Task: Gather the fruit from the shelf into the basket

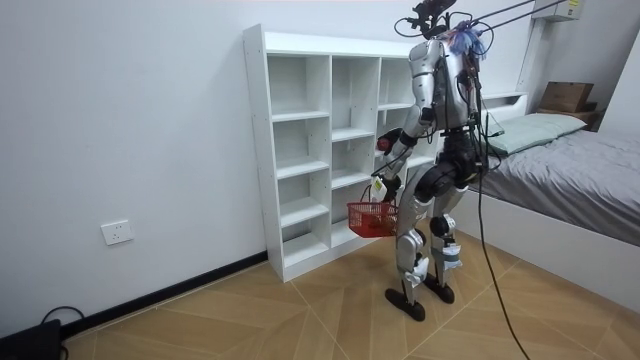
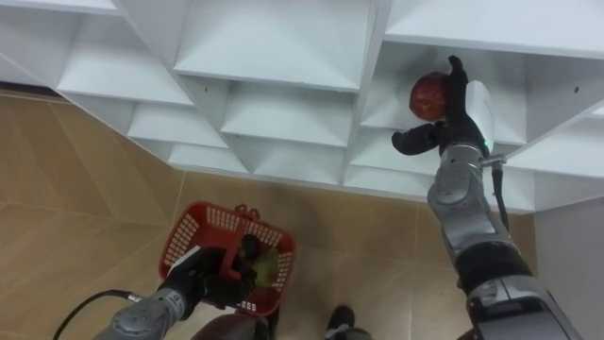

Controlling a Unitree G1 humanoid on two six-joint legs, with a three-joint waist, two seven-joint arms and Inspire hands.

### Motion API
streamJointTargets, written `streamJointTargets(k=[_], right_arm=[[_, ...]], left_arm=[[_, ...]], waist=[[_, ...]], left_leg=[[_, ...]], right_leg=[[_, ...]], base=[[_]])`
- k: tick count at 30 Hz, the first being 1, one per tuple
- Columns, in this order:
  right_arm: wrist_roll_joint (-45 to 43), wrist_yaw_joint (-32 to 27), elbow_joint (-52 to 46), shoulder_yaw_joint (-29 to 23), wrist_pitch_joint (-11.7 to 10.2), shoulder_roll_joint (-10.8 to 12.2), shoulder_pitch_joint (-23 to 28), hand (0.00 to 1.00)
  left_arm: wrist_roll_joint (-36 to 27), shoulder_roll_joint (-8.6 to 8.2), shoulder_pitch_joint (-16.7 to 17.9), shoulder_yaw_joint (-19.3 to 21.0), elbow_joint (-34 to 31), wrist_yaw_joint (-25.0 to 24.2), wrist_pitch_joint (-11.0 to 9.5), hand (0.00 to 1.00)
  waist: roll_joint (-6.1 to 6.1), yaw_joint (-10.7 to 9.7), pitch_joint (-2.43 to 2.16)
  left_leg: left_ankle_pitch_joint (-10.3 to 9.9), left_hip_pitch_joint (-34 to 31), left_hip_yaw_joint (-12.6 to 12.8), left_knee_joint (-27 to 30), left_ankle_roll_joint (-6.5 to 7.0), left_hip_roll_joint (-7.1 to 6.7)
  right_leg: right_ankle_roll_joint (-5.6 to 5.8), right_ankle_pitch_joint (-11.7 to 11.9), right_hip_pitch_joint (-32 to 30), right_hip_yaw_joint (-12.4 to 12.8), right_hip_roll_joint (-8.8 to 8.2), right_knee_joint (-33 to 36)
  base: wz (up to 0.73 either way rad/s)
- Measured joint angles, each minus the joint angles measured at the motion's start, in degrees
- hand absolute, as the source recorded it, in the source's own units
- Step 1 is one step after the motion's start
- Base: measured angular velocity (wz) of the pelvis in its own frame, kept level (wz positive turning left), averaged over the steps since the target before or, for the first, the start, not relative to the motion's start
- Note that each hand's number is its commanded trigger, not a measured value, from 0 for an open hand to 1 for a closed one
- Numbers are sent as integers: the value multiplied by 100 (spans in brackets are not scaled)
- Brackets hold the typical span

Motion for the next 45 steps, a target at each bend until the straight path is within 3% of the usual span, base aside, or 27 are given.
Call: streamJointTargets(k=[12,13,14,15,22,45], right_arm=[[78,-15,-1,61,-3,2,-20,0],[130,-14,-1,63,-3,8,-20,51],[159,-14,-1,64,-3,8,-25,69],[196,-14,-1,63,-3,8,-38,100],[67,-113,-21,63,-63,11,-91,100],[194,-45,-18,60,-19,123,-169,100]], left_arm=[[-13,1,-17,-178,0,9,-22,100],[-13,1,-19,-212,0,12,-30,100],[-13,-1,-19,-218,0,11,-36,100],[-12,-6,-21,-222,1,11,-40,100],[-11,-7,-39,-214,87,39,-39,100],[-14,-47,-102,-217,117,53,-38,100]], waist=[[-3,-17,2],[-3,-16,2],[-3,-16,2],[-4,-18,2],[-11,-116,6],[0,-46,0]], left_leg=[[0,30,0,-40,0,0],[1,51,0,-48,-1,2],[1,56,-1,-53,-1,3],[1,58,-1,-66,-1,4],[1,81,-1,-94,0,9],[5,131,-9,-100,1,16]], right_leg=[[0,0,23,0,3,-28],[1,1,50,-1,9,-54],[1,1,59,-2,11,-63],[4,7,61,-4,14,-78],[16,30,103,-3,30,-98],[8,46,151,-13,37,-93]], base=[[0],[0],[0],[0],[0],[0]])
